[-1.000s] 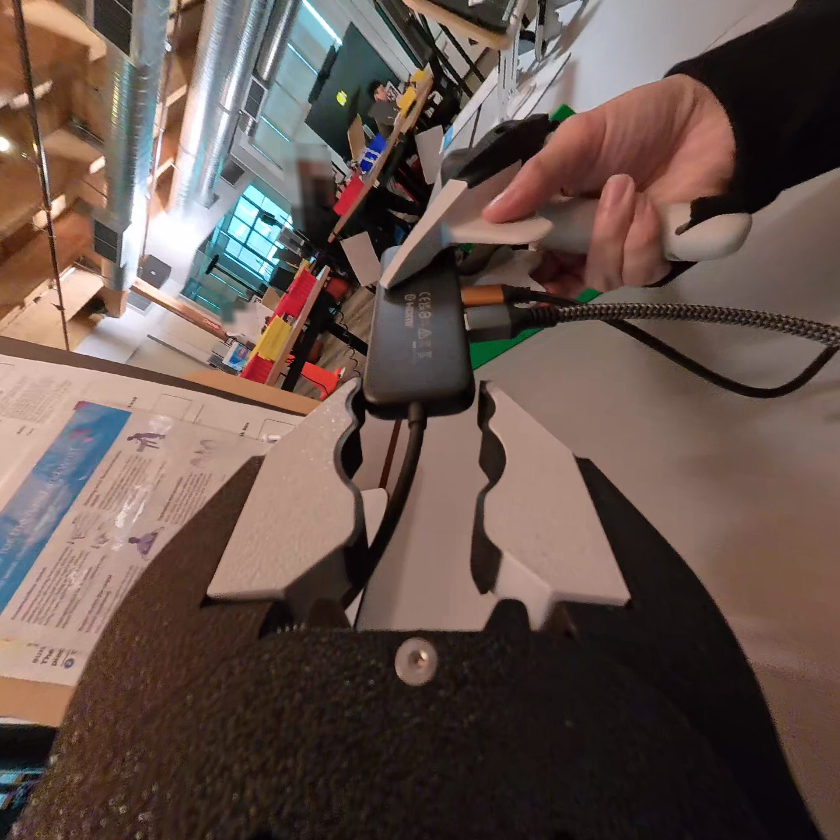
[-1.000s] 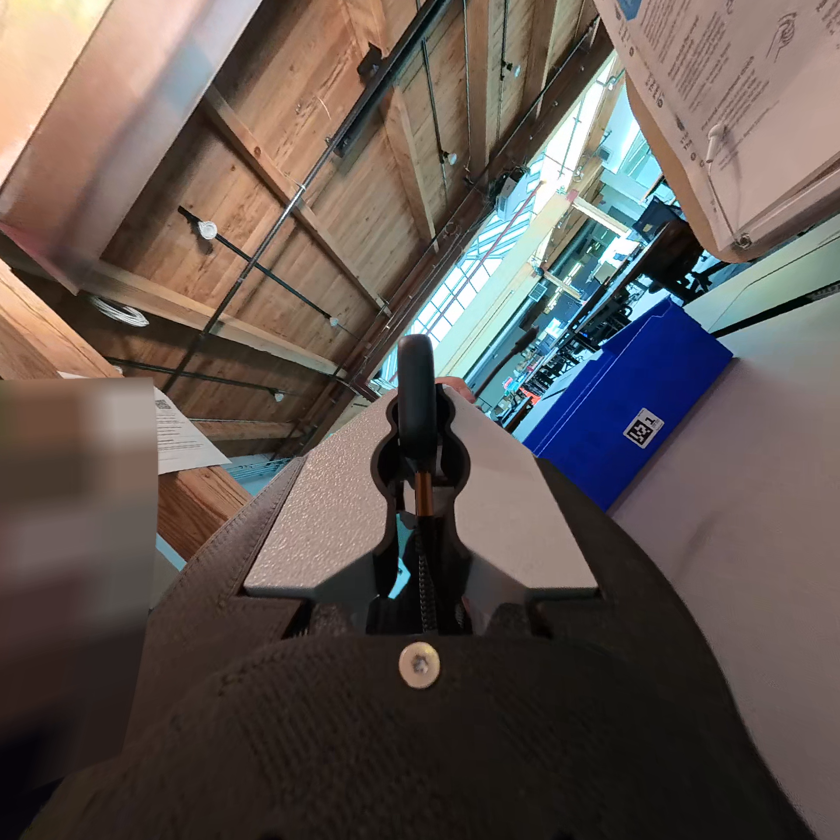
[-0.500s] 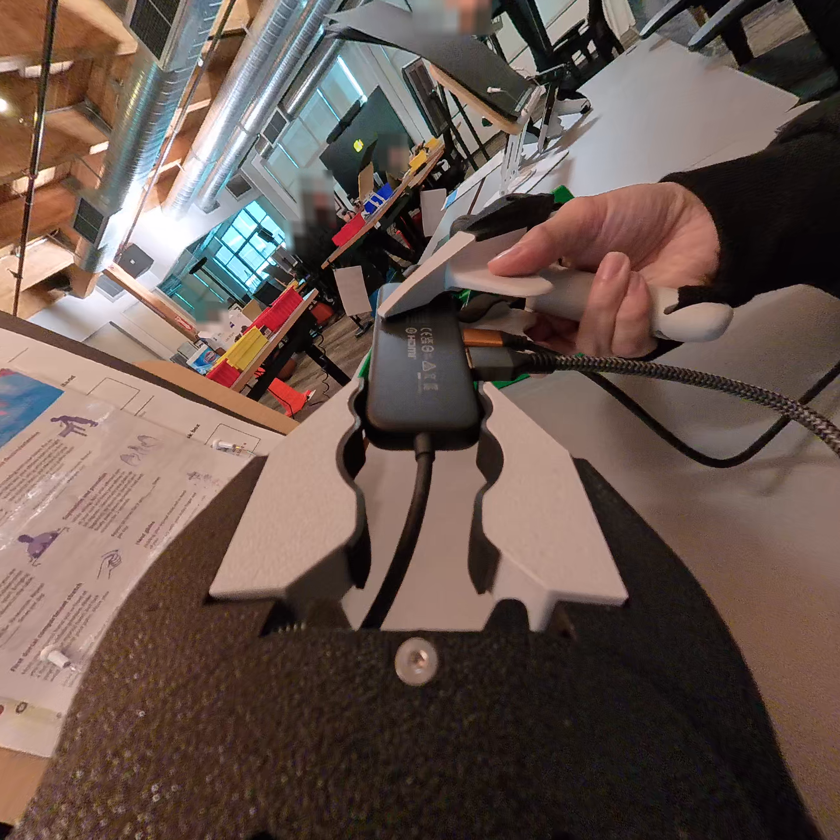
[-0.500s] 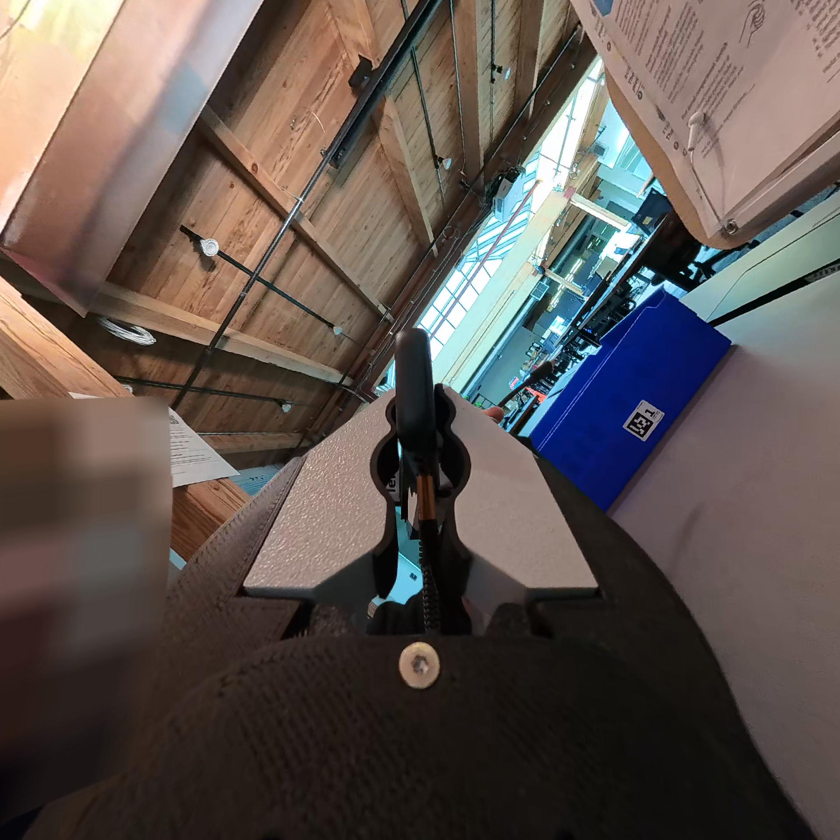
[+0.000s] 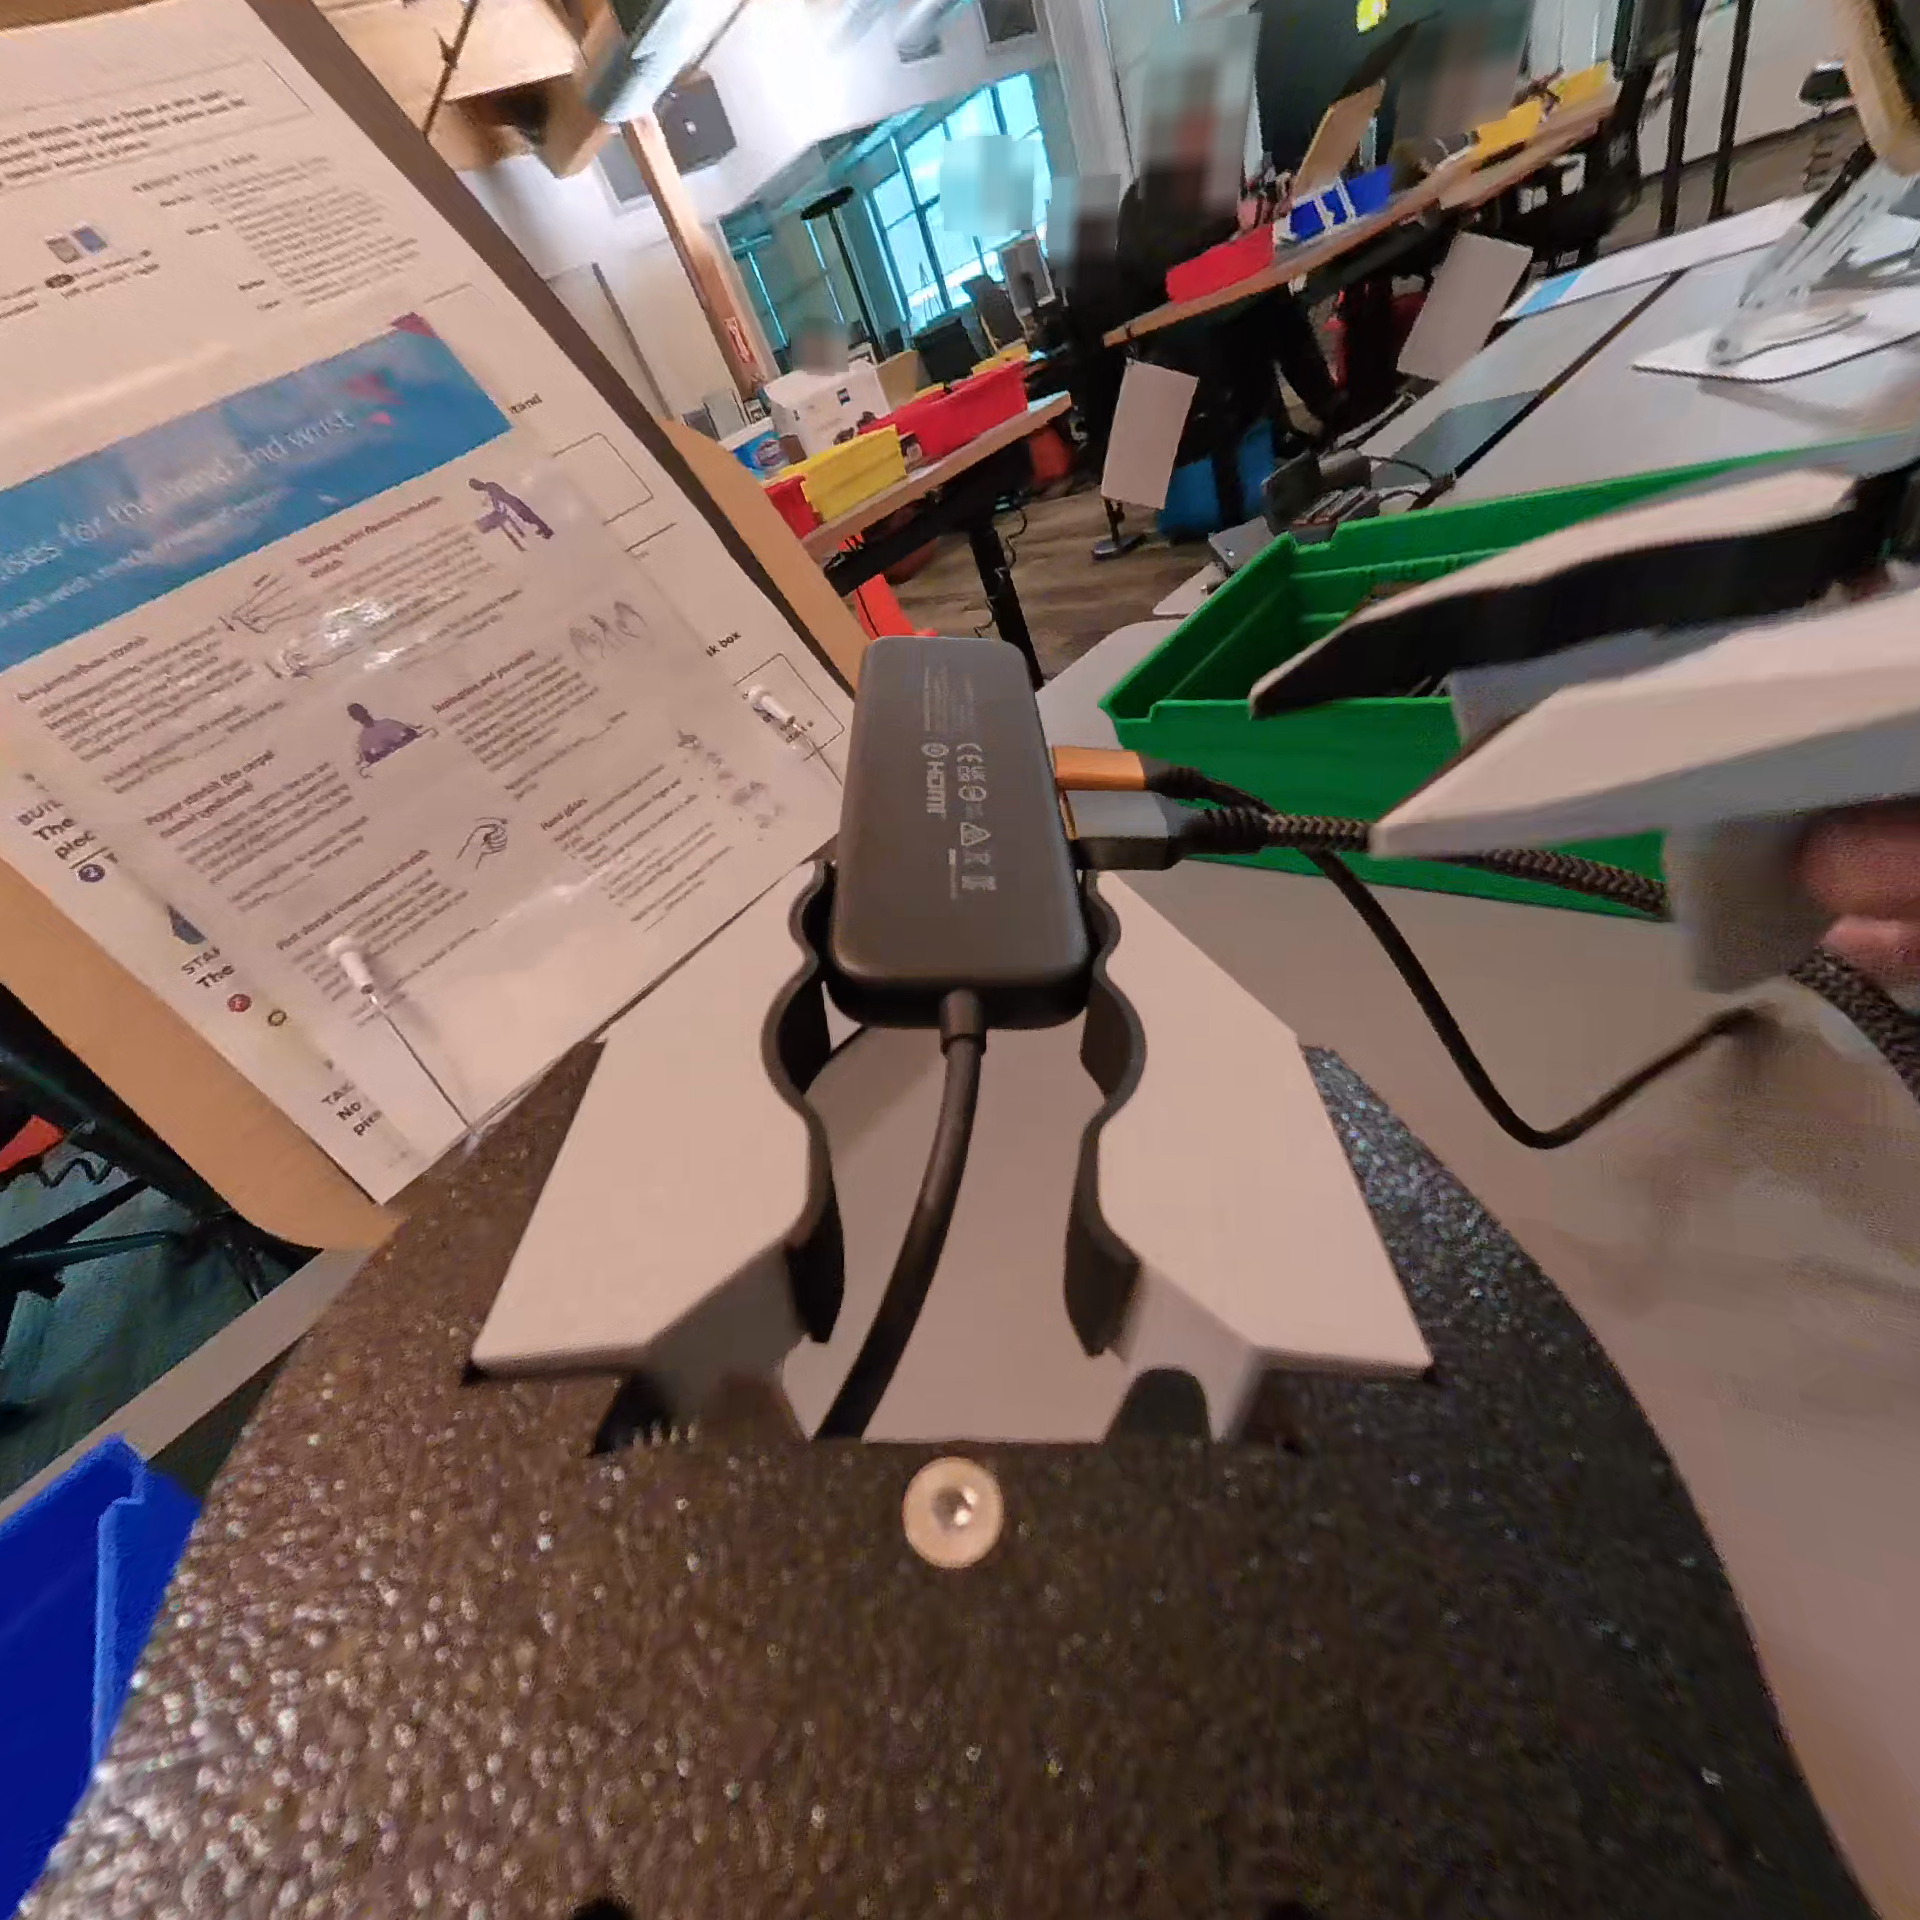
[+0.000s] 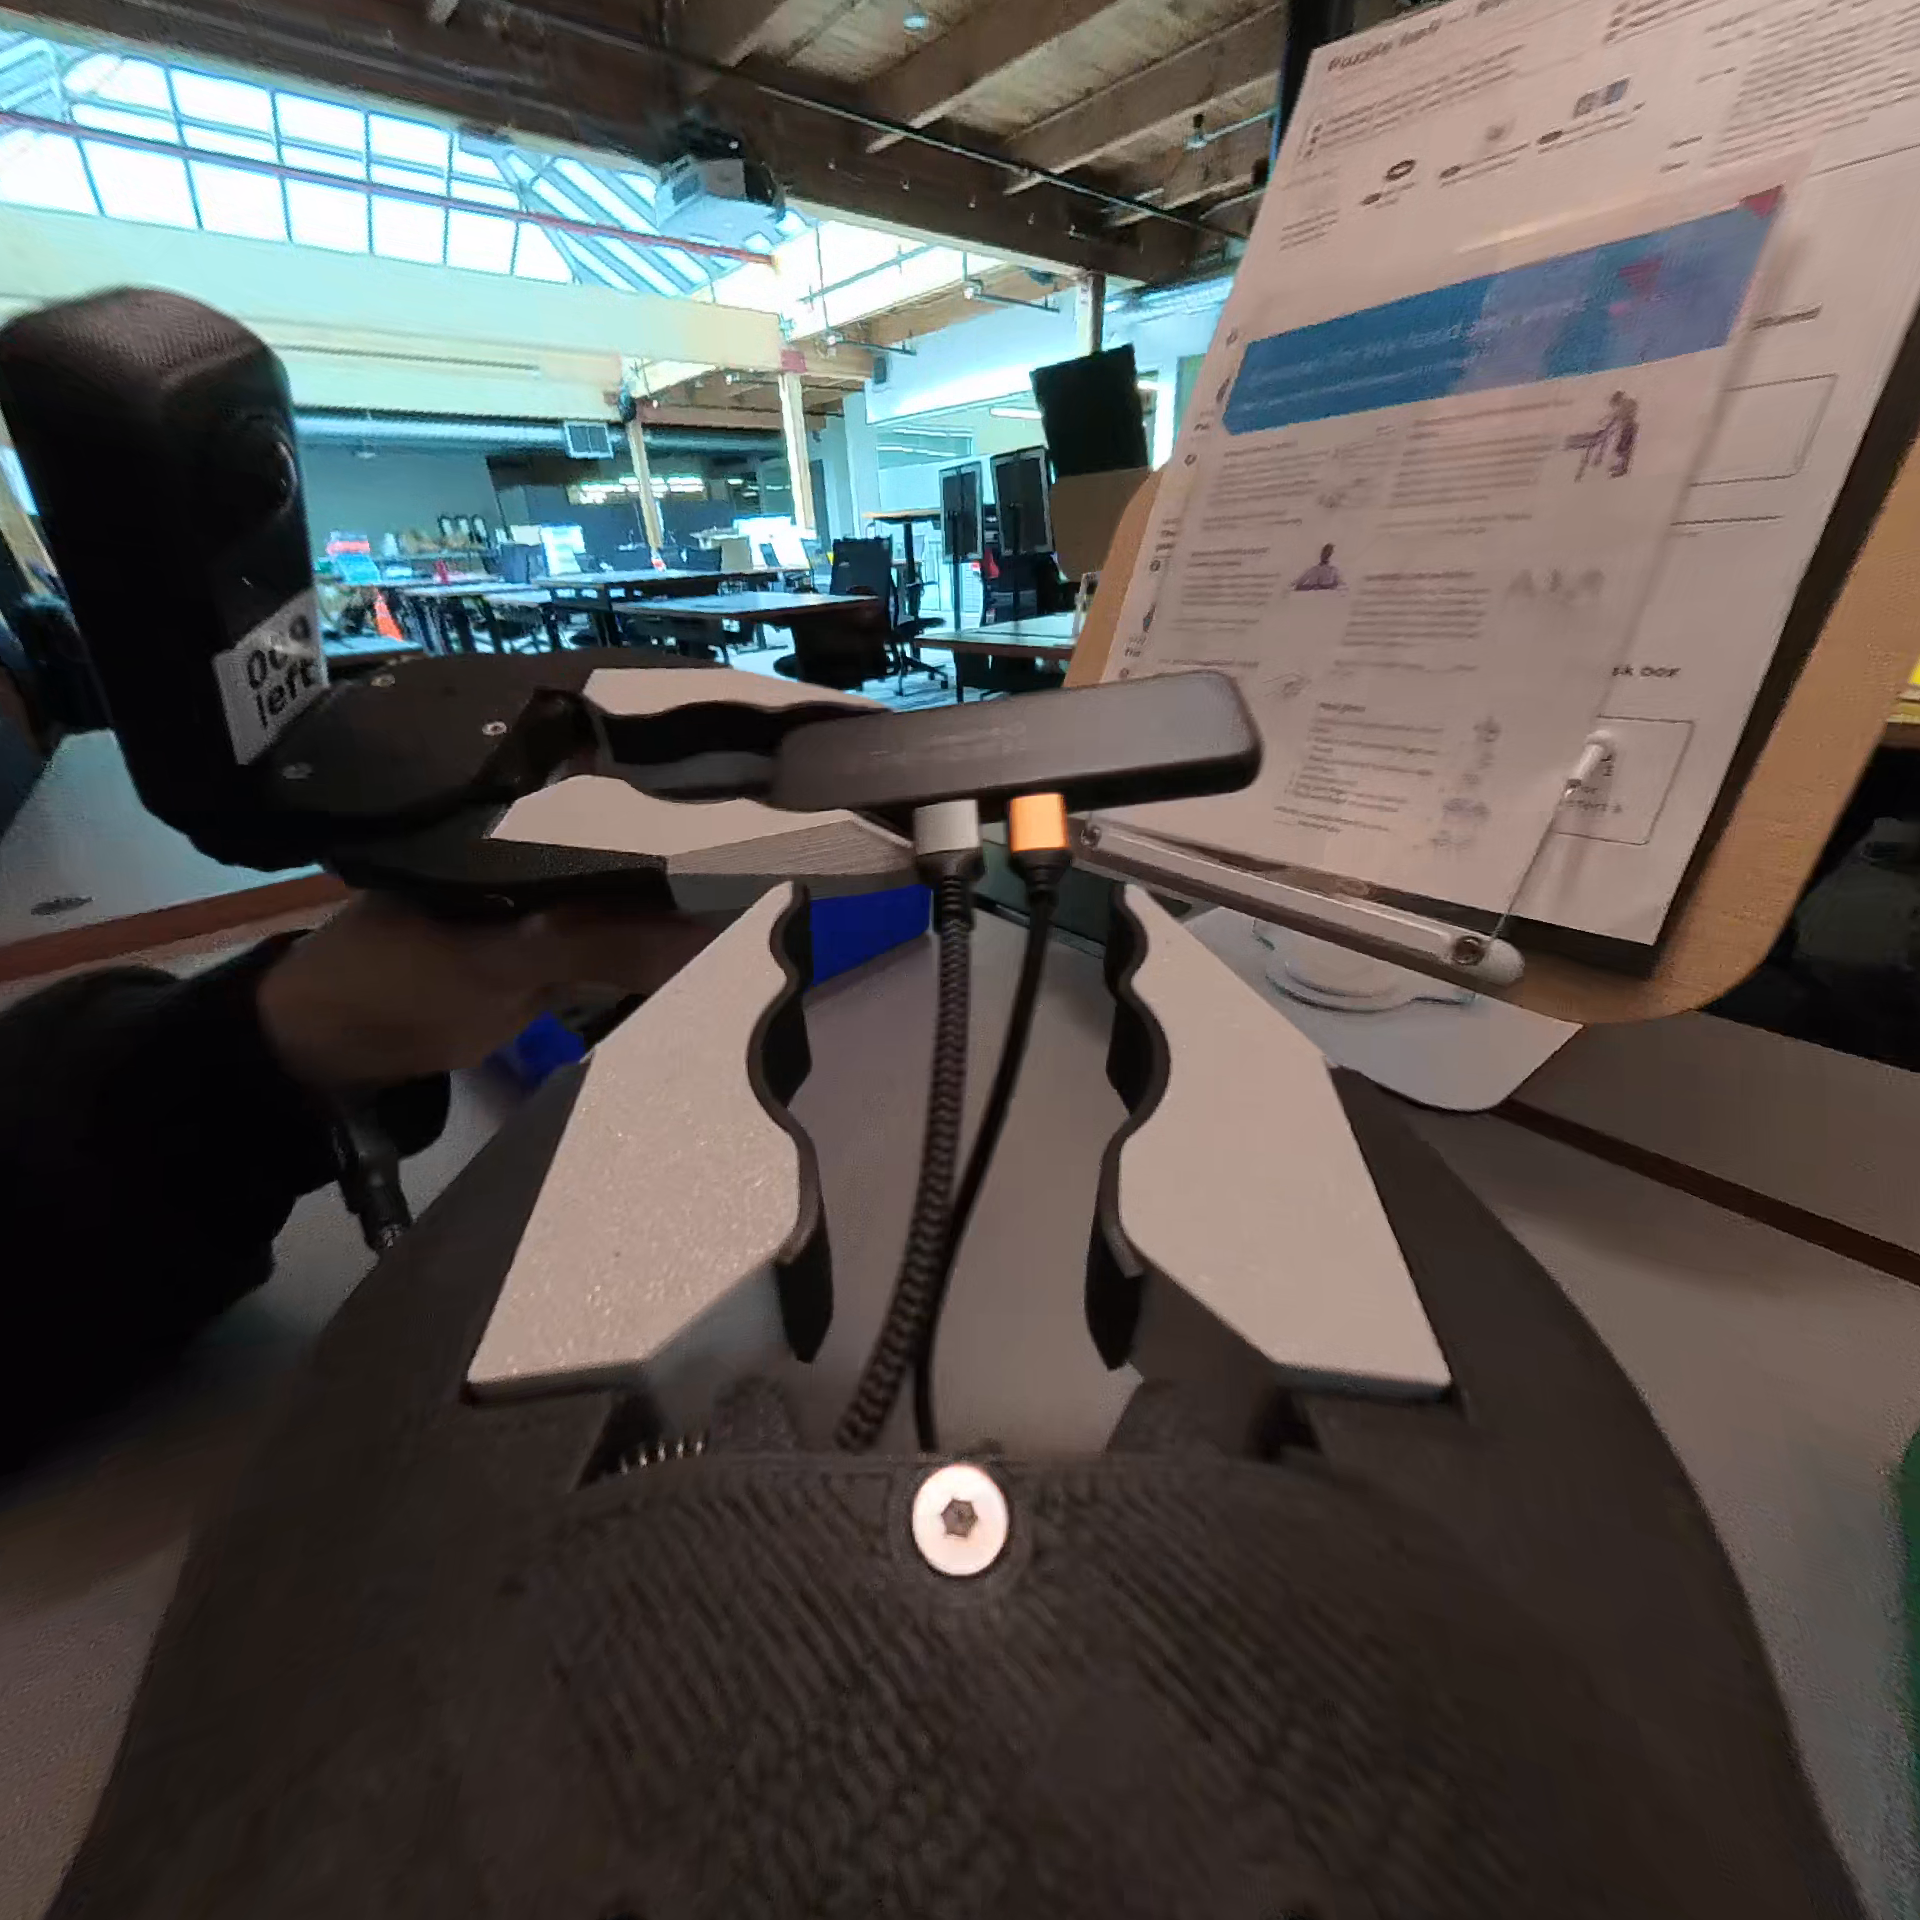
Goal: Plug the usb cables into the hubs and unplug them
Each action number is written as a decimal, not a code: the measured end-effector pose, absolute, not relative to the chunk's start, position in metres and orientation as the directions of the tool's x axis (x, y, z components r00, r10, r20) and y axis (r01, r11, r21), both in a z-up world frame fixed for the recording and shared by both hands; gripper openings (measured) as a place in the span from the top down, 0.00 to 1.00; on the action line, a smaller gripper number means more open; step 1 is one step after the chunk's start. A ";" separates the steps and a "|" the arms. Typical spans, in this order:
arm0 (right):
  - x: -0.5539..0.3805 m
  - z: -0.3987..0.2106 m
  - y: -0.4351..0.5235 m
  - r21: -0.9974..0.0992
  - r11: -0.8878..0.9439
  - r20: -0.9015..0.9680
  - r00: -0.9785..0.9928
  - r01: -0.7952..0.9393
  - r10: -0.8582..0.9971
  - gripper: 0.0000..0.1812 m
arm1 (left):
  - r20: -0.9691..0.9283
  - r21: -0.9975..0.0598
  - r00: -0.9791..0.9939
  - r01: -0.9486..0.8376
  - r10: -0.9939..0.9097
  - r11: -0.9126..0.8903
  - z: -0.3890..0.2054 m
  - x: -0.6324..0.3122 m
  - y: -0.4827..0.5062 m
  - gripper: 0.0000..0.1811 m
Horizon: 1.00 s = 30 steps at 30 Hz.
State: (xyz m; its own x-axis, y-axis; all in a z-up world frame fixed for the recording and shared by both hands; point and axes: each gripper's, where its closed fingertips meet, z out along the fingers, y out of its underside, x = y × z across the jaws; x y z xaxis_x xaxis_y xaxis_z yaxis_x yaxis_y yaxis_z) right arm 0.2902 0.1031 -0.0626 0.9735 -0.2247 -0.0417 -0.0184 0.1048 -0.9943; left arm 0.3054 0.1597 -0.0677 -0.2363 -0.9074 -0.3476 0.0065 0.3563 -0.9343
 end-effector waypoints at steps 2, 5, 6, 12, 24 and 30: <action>0.287 -0.070 0.110 -0.997 0.072 -0.010 0.972 0.008 -0.237 0.75 | -0.335 -0.938 -0.230 -0.003 -0.914 0.345 -0.072 0.306 0.154 0.75; 0.288 -0.072 0.108 -0.996 0.051 0.056 0.964 0.072 -0.260 0.86 | -0.287 -0.953 -0.238 -0.027 -0.928 0.302 -0.081 0.308 0.146 0.75; 0.287 -0.074 0.108 -0.995 0.039 0.076 0.965 0.089 -0.252 0.89 | -0.262 -0.959 -0.241 -0.040 -0.934 0.279 -0.084 0.309 0.145 0.75; 0.294 -0.089 0.111 -0.997 -0.025 0.080 0.962 0.076 -0.261 0.89 | -0.160 -0.985 -0.217 -0.027 -0.963 0.169 -0.095 0.302 0.145 0.75; 0.276 -0.110 0.132 -0.997 -0.058 -0.032 0.984 -0.043 -0.175 0.96 | -0.018 -1.000 -0.118 0.015 -0.993 0.016 -0.122 0.286 0.169 0.75; 0.274 -0.109 0.132 -0.993 -0.116 0.048 0.980 0.025 -0.194 0.96 | -0.028 -1.000 -0.132 -0.010 -0.991 0.030 -0.120 0.287 0.169 0.75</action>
